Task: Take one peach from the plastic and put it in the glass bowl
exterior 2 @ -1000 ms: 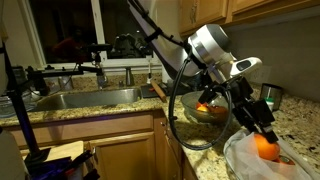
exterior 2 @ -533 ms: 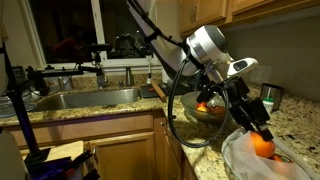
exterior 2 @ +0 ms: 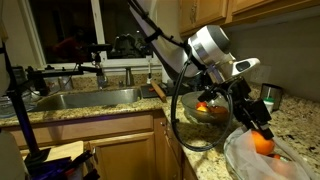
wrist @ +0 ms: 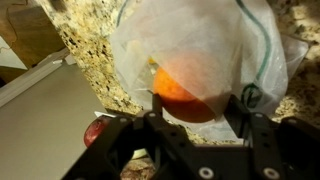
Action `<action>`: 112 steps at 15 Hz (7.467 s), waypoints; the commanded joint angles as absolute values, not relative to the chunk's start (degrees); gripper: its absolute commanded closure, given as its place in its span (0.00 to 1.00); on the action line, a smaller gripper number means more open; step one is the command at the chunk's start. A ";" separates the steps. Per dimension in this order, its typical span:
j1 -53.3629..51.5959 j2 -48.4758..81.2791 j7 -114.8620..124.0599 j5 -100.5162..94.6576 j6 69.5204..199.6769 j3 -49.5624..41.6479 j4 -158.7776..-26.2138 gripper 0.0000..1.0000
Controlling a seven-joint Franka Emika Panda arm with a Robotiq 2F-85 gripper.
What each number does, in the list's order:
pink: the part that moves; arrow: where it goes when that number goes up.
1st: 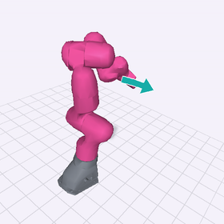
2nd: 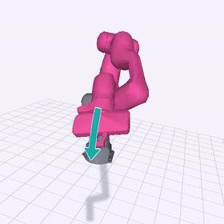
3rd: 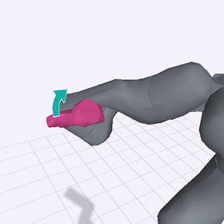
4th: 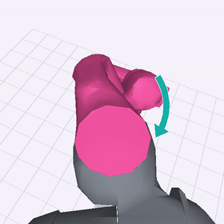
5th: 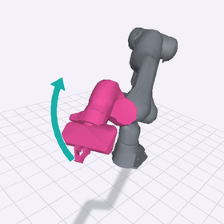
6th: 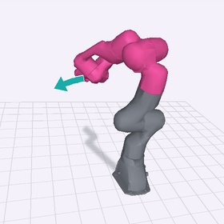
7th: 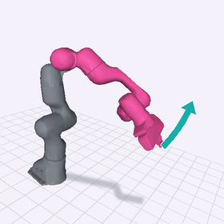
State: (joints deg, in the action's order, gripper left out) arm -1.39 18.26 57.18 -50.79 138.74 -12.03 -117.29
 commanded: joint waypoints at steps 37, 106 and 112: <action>3.29 8.00 31.32 -26.43 137.43 -11.50 -125.60 0.00; 4.89 12.03 29.33 -30.38 139.50 -12.62 -127.27 0.97; 5.11 12.91 24.30 -27.26 141.58 -11.74 -126.60 0.91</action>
State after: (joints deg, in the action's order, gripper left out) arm 5.04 11.83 27.34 -29.16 140.27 -11.91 -127.47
